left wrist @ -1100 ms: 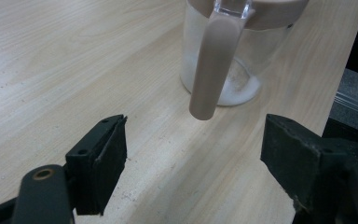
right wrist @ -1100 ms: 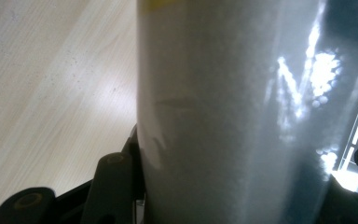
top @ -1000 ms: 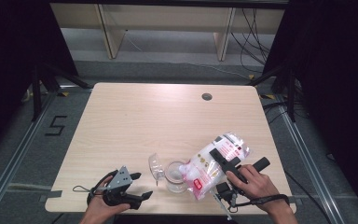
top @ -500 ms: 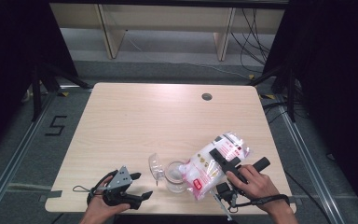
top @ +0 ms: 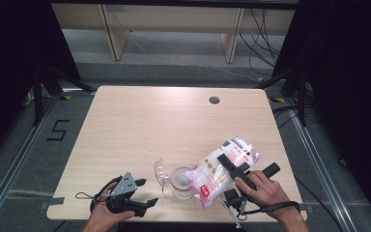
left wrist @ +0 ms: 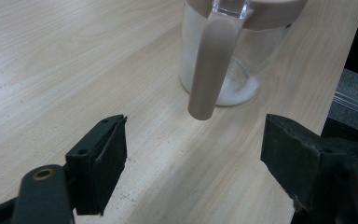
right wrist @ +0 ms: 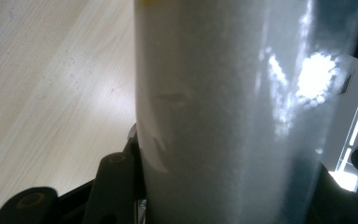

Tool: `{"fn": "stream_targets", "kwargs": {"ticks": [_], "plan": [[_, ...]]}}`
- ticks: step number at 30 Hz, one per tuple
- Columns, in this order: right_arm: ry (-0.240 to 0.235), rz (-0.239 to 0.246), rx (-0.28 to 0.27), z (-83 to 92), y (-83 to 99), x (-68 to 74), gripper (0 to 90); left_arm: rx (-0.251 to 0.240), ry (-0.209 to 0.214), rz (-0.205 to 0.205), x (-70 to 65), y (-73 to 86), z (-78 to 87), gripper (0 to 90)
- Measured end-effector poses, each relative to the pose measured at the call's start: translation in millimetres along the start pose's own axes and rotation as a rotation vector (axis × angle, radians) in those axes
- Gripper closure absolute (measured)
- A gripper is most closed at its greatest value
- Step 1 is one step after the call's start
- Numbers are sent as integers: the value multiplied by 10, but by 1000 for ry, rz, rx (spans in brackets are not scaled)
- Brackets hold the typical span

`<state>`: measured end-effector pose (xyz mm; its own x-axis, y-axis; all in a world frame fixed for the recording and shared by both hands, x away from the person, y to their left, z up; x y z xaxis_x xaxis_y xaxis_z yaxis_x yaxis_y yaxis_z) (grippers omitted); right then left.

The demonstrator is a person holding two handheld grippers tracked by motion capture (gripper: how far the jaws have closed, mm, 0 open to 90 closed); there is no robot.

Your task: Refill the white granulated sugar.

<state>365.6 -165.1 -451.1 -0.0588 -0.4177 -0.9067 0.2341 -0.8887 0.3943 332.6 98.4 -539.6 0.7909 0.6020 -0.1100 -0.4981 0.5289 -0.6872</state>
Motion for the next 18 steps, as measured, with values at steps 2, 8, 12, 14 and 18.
{"fn": "stream_targets", "kwargs": {"ticks": [2,8,12,14,18], "plan": [[7,22,-6,-3,-1,-10,560,1,-1,2,-1,1,0,221],[11,36,-15,-9,-15,-13,563,-3,-1,-5,2,-4,0,221],[17,36,-15,-10,-11,-18,564,-11,7,-3,-1,-9,-7,222],[11,36,-14,-6,-7,-22,565,-8,4,-3,1,-7,-4,222],[5,20,-7,5,0,-16,567,12,-5,-11,19,7,17,222]]}}
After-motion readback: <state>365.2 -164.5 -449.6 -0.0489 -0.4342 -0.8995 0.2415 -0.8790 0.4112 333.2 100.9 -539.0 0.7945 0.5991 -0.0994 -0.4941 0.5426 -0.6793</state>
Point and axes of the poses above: each handheld gripper's, and its own axes: z roughly backward along the jaws, y roughly out of its underside, x roughly to its left, the point moved 8 cm from there along -z, roughly forward along the jaws, and after that the axes turned 14 degrees about x, right-handed, at the moved point
